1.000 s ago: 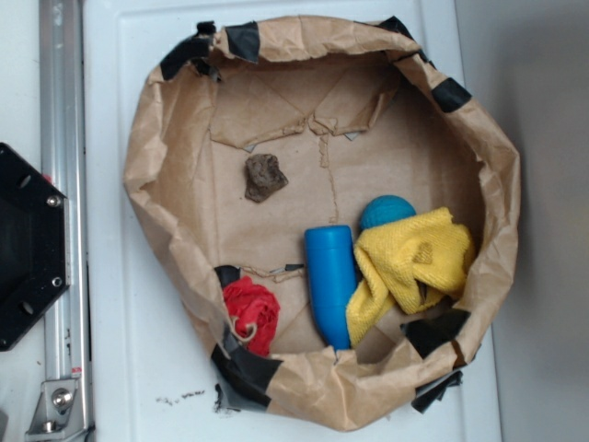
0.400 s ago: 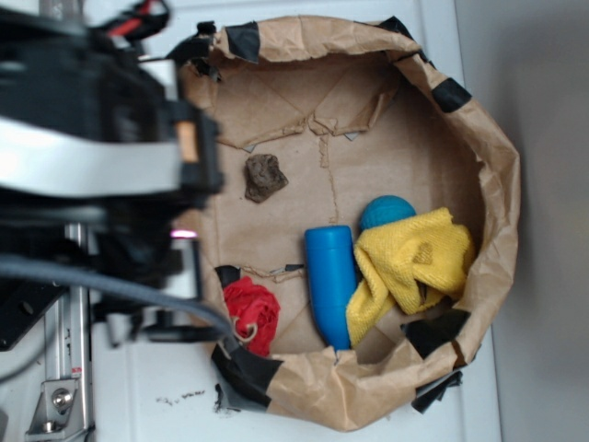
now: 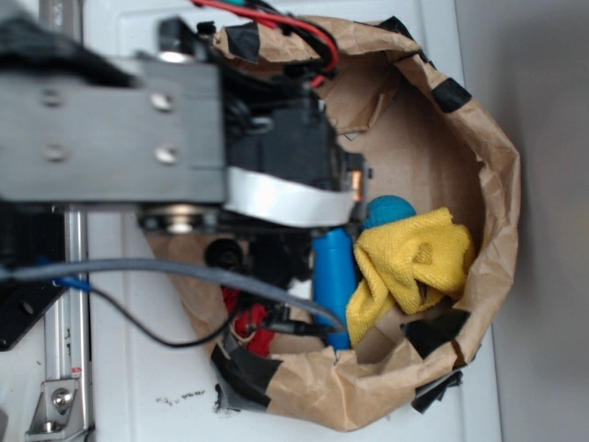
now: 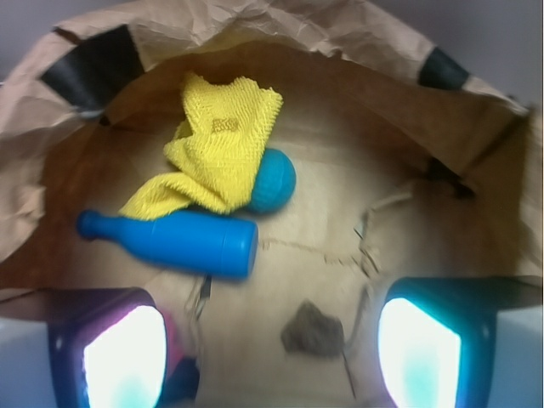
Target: Grab the yellow cloth.
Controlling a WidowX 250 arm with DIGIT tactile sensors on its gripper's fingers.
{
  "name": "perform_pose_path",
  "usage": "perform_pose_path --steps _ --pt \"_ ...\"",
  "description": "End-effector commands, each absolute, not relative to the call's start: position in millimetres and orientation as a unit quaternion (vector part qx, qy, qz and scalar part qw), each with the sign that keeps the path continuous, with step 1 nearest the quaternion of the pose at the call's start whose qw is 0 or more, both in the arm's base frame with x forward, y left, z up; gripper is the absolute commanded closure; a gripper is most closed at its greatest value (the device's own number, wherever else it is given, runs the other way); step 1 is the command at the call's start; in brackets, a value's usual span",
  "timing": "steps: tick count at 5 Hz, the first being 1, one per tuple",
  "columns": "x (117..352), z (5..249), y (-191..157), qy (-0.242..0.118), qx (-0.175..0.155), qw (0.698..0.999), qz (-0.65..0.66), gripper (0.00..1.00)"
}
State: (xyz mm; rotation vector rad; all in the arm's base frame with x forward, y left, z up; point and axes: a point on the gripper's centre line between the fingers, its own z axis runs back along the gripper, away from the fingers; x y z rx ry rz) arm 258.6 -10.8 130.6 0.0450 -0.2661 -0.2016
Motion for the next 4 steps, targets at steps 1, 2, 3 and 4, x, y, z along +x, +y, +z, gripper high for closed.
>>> perform_pose_path --steps 1,2,3,4 --pt "286.1 117.3 -27.5 -0.223 0.088 0.96 -0.147 0.0" --pt "314.4 100.9 -26.6 -0.212 0.057 0.96 -0.173 0.0" --pt "321.7 92.6 -31.5 -0.204 0.026 0.961 -0.187 0.0" --pt "334.8 68.5 -38.0 -0.182 -0.044 0.957 -0.221 0.0"
